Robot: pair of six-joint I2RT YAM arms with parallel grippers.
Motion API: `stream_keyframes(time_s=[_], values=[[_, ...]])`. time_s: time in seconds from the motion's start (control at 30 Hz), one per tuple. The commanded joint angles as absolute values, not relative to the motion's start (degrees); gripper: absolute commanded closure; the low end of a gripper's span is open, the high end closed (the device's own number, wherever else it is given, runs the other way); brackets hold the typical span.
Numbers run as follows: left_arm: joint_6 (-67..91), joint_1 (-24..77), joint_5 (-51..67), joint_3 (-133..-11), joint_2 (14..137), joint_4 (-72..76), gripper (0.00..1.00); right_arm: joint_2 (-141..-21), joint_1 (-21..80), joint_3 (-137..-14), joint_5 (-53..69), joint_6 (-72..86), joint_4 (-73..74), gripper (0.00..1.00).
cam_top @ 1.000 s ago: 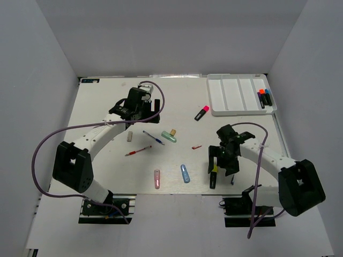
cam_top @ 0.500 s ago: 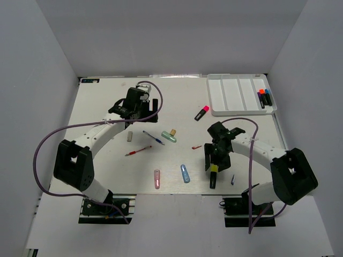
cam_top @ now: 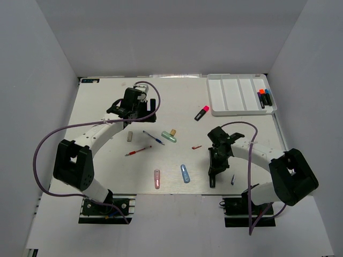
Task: Sort the stationery into containers
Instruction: Grab a piece of stationery with the right arm
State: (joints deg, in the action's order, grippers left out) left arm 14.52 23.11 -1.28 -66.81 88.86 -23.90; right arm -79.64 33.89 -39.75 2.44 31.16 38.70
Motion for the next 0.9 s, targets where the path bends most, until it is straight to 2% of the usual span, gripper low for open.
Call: stream_keyframes(time_s=[0.0, 0.07, 0.1, 0.37, 0.5, 0.63, 0.87], values=[[14.85, 22.76, -0.18, -67.32, 88.86, -22.85, 0.04, -79.19, 34.01, -40.34, 0.27, 29.98, 35.16, 0.86], [15.12, 22.76, -0.09, -67.32, 88.77, -22.68, 0.04, -78.93, 34.01, -42.88, -2.28, 28.66, 34.45, 0.96], [15.03, 22.76, -0.09, -67.32, 88.77, -22.76, 0.04, -79.10, 34.01, -43.76, -4.11, 27.00, 34.11, 0.97], [14.94, 22.76, -0.44, -67.59, 88.51, -22.50, 0.04, -81.47, 32.44, -55.97, -13.79, 12.58, 27.96, 1.00], [15.38, 22.76, -0.53, -67.59, 88.51, -22.24, 0.04, -85.77, 31.82, -58.09, -16.60, 4.59, 22.16, 1.00], [15.47, 22.76, -1.14, -67.68, 88.33, -22.06, 0.04, -90.95, 31.03, -59.24, -16.27, -2.96, 15.39, 1.00], [15.29, 22.76, -2.02, -67.41, 87.80, -21.98, 0.04, -98.86, 29.45, -63.80, -11.52, -5.71, 9.33, 1.00]])
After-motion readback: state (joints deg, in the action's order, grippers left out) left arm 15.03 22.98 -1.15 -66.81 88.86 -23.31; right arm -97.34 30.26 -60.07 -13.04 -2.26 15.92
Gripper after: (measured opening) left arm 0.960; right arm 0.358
